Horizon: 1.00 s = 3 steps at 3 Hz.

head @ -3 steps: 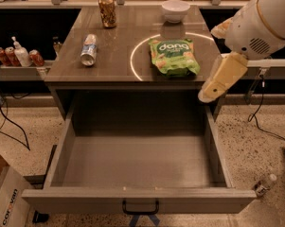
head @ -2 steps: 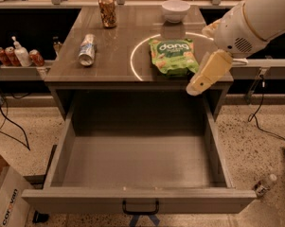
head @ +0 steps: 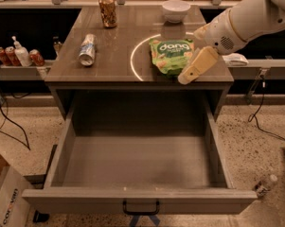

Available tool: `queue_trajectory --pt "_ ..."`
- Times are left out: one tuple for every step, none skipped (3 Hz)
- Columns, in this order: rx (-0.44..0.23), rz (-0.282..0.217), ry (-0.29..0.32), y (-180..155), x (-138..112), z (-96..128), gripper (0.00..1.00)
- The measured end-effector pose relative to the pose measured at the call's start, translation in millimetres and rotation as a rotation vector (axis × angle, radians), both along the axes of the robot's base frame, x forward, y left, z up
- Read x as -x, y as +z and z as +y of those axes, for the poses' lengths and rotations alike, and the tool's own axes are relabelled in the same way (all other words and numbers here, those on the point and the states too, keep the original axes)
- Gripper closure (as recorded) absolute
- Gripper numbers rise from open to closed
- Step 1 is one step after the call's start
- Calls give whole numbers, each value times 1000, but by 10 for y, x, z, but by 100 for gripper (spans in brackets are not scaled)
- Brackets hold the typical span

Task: Place green rice chip bag into top drawer

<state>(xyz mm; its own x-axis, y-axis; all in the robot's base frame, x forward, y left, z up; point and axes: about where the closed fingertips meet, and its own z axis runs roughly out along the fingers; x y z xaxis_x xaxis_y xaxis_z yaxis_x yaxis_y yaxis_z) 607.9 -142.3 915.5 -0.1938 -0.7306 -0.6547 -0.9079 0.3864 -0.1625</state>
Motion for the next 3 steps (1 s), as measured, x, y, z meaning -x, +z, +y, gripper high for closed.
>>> queue_trajectory --pt "-35 23 -9 -151 -350 -17 0" --pt "-61 60 -35 -370 -639 -21 0" --pt "-81 119 -77 -614 -776 0 0"
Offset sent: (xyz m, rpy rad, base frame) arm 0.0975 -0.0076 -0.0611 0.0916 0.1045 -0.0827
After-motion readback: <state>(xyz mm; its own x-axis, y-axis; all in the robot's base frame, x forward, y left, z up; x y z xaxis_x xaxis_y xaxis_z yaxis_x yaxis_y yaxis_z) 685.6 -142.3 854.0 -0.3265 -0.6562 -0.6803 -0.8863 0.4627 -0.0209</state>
